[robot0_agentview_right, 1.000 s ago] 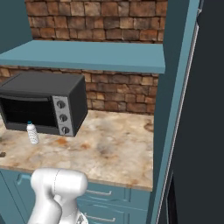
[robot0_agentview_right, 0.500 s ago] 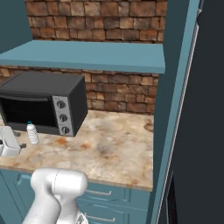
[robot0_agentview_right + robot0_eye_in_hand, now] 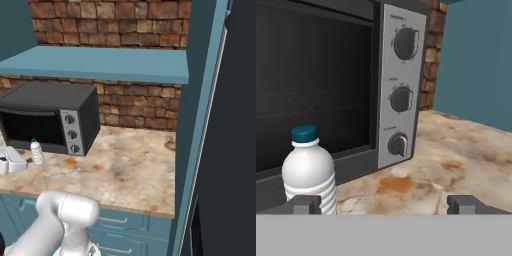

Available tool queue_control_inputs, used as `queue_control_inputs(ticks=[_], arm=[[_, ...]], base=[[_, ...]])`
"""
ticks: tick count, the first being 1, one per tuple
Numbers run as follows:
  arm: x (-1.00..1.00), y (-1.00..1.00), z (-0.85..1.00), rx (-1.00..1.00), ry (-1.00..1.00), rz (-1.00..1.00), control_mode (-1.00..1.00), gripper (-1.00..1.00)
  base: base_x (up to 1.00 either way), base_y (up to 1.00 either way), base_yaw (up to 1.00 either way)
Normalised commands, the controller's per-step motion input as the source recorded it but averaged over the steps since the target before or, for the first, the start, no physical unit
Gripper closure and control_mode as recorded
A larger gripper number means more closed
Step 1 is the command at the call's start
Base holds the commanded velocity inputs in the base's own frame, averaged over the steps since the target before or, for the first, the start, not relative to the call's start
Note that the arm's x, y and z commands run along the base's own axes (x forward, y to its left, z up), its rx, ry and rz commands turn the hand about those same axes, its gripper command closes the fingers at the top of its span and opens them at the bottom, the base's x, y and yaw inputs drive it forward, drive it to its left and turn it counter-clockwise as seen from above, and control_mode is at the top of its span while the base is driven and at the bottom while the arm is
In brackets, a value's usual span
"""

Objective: Take the bottled waters from the counter and place them in the freezer to freeze. Close the freezer door after placing the bottles.

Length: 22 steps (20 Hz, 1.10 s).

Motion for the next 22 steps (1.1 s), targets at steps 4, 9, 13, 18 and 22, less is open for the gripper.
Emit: queue_control_inputs(ticks=[4,9,13,18,22], arm=[[0.23,0.34,-0.01,-0.05,0.00,0.05,-1.00,-1.00],[0.20,0.13,-0.09,0.00,-0.09,0.00,-1.00,-1.00],[0.19,0.00,-0.22,0.00,-0.17,0.00,-1.00,-1.00],[0.23,0.00,-0.22,0.00,-0.14,0.00,-1.00,-1.00],[0.26,0.00,-0.09,0.00,-0.05,0.00,-1.00,-1.00]], base=[[0.00,0.00,0.00],[0.00,0.00,0.00],[0.00,0.00,0.00],[0.00,0.00,0.00],[0.00,0.00,0.00]])
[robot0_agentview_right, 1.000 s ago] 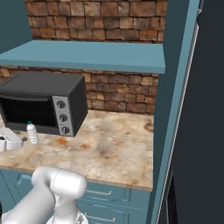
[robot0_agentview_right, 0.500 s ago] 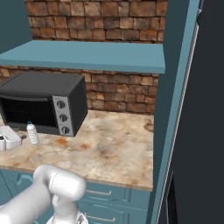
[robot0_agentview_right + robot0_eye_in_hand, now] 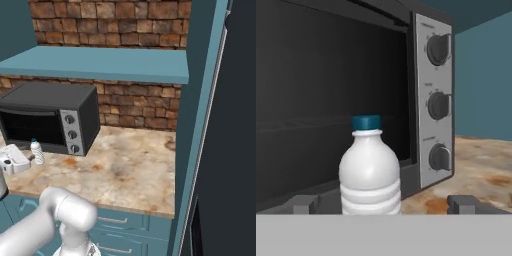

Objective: Take the bottled waters from the counter and place them in the freezer to freeze. Close the freezer door after placing the bottles.

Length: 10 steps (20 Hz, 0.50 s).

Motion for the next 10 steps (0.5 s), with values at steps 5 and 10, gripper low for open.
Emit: queue_control_inputs(ticks=[5,10], arm=[[0.38,0.00,-0.01,0.00,0.00,0.00,-1.00,-1.00],[0.26,0.00,-0.01,0.00,0.00,0.00,-1.00,-1.00]], base=[[0.00,0.00,0.00],[0.00,0.00,0.00]])
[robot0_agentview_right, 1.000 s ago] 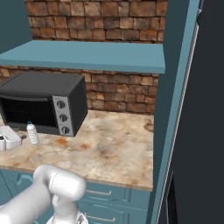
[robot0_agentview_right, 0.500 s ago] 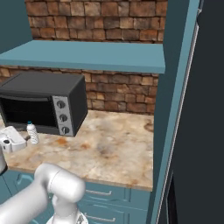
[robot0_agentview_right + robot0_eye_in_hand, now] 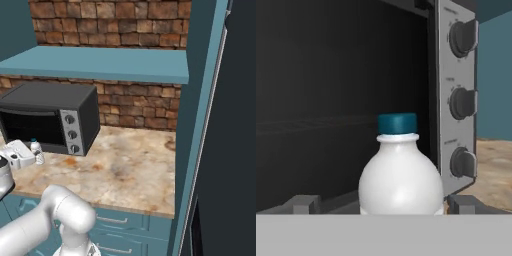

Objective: Take the bottled waters from the counter and place them in the freezer to freeze. Close the freezer door after placing the bottles.

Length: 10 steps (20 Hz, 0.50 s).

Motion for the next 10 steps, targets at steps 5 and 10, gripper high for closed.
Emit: queue_control_inputs(ticks=[5,10], arm=[[0.04,0.00,0.00,0.00,0.00,0.00,-1.00,-1.00],[0.00,-0.01,-0.01,0.00,0.00,0.00,-1.00,-1.00]], base=[[0.00,0.00,0.00],[0.00,0.00,0.00]])
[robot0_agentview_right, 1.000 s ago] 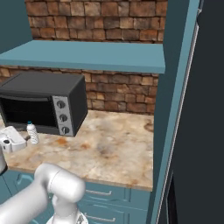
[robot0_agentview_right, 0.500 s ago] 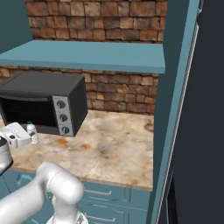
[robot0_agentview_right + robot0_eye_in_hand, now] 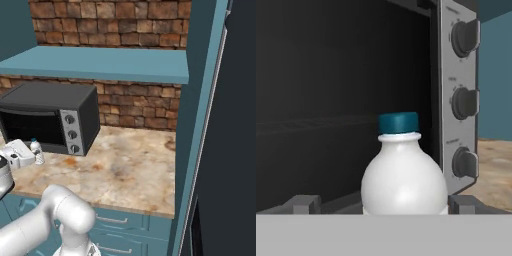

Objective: Take the bottled waters from the counter and place them in the freezer to freeze. Close the freezer door after placing the bottles.

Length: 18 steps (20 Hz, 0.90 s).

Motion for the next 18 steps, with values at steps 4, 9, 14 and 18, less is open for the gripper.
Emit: queue_control_inputs(ticks=[4,9,14,18], arm=[[0.00,0.00,-0.04,0.00,0.00,0.00,-1.00,-1.00],[0.00,-0.11,-0.04,0.00,0.00,0.00,-1.00,-1.00],[0.00,-0.26,-0.03,0.00,0.00,-0.02,-1.00,-1.00],[0.00,-0.06,0.00,0.00,0.00,0.00,-1.00,-1.00]], base=[[0.00,0.00,0.00],[0.00,0.00,0.00],[0.00,0.00,0.00],[0.00,0.00,0.00]])
